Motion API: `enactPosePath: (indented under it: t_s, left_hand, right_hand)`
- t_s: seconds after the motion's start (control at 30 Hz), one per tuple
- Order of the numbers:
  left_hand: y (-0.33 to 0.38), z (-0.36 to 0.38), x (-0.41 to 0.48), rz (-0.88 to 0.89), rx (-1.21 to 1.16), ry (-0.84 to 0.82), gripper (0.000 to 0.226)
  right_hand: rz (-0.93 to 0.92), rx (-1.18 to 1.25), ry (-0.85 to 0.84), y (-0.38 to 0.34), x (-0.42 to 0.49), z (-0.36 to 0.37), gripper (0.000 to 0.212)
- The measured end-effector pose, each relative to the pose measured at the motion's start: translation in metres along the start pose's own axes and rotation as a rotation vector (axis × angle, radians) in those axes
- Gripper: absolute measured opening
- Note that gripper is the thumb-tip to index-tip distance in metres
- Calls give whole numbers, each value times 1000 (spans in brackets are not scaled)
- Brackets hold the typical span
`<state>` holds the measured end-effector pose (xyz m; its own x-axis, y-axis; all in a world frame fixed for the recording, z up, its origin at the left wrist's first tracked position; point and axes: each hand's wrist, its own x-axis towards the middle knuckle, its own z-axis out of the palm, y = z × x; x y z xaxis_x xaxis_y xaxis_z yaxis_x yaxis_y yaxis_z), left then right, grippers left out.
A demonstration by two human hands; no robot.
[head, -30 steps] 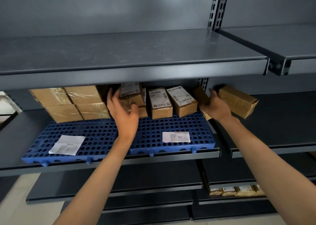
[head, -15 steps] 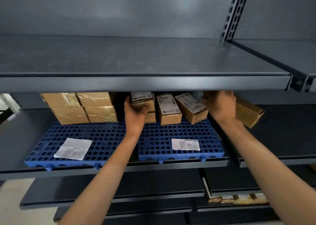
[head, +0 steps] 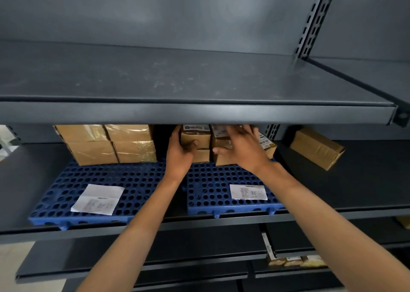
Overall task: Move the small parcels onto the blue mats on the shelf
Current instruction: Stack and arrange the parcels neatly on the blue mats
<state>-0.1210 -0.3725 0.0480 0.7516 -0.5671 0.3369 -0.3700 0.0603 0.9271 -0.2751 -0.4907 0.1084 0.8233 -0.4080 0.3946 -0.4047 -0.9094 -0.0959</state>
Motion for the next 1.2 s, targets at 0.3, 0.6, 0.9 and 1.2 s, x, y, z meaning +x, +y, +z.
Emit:
enactPosePath:
  t_s: [0.3,0.6,0.9,1.2]
  left_hand:
    - [14,4,-9,67,197,196,73]
    - [6,30,-8,-138,56,272,98]
    - [2,33,-15,-214,23,254,107]
    - [-2,10,2,-160,9,66,84]
  right_hand:
    - [771,-75,123,216,-76,-34,73]
    - [706,66,18,285,-99,-42,72]
    - [-105,-215,179,131,-51,-21,69]
    - [313,819,155,145,-40,-1,81]
